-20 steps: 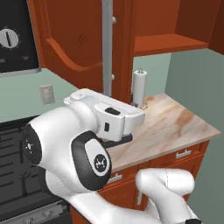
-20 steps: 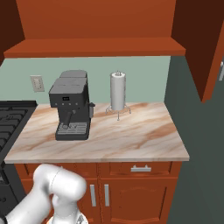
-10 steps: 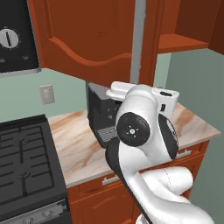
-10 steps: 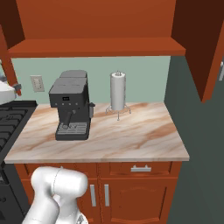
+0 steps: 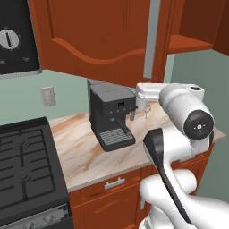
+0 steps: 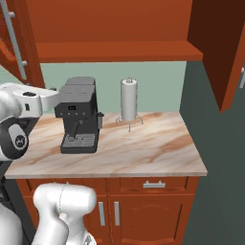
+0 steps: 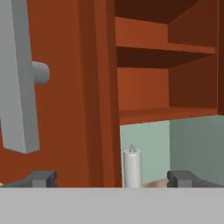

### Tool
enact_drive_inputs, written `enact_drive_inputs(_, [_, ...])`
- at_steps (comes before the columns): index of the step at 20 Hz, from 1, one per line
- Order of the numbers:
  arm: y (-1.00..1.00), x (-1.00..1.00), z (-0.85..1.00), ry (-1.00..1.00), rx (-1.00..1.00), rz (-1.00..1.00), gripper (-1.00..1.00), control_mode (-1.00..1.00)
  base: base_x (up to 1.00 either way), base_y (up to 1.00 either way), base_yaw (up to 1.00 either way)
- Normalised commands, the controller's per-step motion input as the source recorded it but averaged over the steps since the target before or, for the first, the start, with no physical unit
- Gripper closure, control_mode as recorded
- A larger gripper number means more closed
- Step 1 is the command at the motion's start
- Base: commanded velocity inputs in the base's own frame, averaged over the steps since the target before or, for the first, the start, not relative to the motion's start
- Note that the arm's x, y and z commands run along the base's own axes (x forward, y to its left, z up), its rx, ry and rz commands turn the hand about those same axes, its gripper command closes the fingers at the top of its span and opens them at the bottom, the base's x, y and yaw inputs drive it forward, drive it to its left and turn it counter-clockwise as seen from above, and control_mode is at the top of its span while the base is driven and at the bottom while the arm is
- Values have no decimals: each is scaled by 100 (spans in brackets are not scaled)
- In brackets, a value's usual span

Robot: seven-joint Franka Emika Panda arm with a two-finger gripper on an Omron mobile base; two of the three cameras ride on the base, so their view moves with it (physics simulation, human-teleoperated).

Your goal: Open the cabinet. Pick the bar soap and place it next to the sink. Then close the cabinet.

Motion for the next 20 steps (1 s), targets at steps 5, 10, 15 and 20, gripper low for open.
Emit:
enact_drive_inputs(5, [-40, 31, 0, 3, 0, 19, -100, -100, 0, 0, 0])
enact_drive_inputs(10, [-31, 44, 0, 12, -2, 6, -100, -100, 0, 0, 0])
enact_drive_inputs(15, [-13, 60, 1, 24, -6, 0, -100, -100, 0, 0, 0])
enact_drive_inputs(20, [0, 68, 4, 18, -7, -7, -100, -100, 0, 0, 0])
